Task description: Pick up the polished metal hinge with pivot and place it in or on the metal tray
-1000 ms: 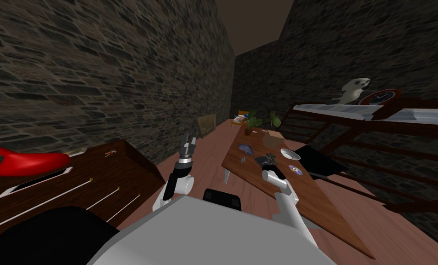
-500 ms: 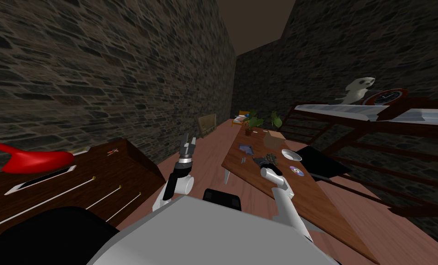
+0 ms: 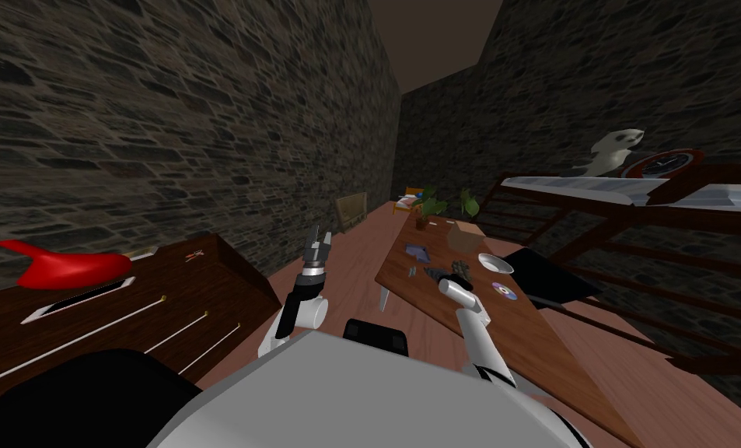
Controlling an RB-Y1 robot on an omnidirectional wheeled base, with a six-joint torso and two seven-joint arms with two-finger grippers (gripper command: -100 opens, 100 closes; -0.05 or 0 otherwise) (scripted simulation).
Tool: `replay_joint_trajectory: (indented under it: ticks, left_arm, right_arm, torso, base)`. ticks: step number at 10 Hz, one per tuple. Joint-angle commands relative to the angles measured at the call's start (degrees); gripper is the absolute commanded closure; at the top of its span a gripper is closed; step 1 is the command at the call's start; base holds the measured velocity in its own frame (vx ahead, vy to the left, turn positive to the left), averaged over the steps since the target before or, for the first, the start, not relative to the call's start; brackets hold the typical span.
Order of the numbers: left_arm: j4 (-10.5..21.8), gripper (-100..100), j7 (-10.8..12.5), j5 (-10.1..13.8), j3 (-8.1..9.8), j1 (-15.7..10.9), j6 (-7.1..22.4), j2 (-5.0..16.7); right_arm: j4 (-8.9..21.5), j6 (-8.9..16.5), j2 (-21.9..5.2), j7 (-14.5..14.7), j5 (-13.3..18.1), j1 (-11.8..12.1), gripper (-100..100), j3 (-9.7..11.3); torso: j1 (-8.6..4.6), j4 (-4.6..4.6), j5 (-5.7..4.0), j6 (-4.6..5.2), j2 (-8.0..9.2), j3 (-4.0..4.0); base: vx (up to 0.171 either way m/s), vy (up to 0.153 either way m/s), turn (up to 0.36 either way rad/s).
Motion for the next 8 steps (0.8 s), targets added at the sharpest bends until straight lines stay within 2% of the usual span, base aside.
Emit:
replay_joint_trajectory:
  ticks: [1,2,3,4,5,6,7,8]
  left_arm:
    - [0.0,0,0.0,0.0,0.00,0.0,0.0,0.0]
    - [0.0,0,0.0,0.0,0.00,0.0,0.0,0.0]
    - [0.0,0,0.0,0.0,0.00,0.0,0.0,0.0]
    - [0.0,0,0.0,0.0,0.00,0.0,0.0,0.0]
    - [0.0,0,0.0,0.0,0.00,0.0,0.0,0.0]
    - [0.0,0,0.0,0.0,0.00,0.0,0.0,0.0]
    - [0.0,0,0.0,0.0,0.00,0.0,0.0,0.0]
    - [0.0,0,0.0,0.0,0.00,0.0,0.0,0.0]
  right_arm:
    - [1.2,1.6,0.2,-2.0,-0.1,-0.7,-100,-0.5]
    - [3.7,3.7,0.2,-4.2,-0.6,-2.5,-100,-1.4]
    - [4.0,3.7,0.2,-4.6,-0.6,-2.5,-100,-1.4]
    - [5.9,5.8,0.2,-6.9,-1.1,-4.3,-100,-2.3]
    - [6.6,5.8,0.2,-7.1,-1.1,-4.3,-100,-2.3]
    - [8.8,7.7,0.2,-9.5,-1.6,-6.0,-100,-3.1]
    - [9.2,7.7,0.2,-9.5,-1.6,-6.0,-100,-3.1]
    - [11.1,9.6,0.2,-11.7,-2.1,-7.5,-100,-3.9]
  torso:
    - [0.00,0.00,0.00,0.00,0.00,0.00]
    - [0.00,0.00,0.00,0.02,0.01,0.01]
    - [0.00,0.00,0.00,0.01,0.01,0.01]
    - [0.01,0.00,0.00,0.01,0.02,0.01]
    - [0.01,0.00,0.01,0.00,0.01,0.01]
    - [0.00,0.00,0.00,0.02,0.01,0.01]
    - [0.00,0.00,0.00,0.01,0.01,0.01]
    - [0.01,0.00,0.00,0.02,0.02,0.01]
  base:
    - [0.004,-0.006,0.017]
    - [0.003,-0.006,0.021]
    - [0.002,-0.006,0.015]
    - [0.003,-0.005,0.030]
    - [0.004,-0.006,0.015]
    - [0.003,-0.006,0.021]
    - [0.003,-0.005,0.012]
    - [0.003,-0.005,0.022]
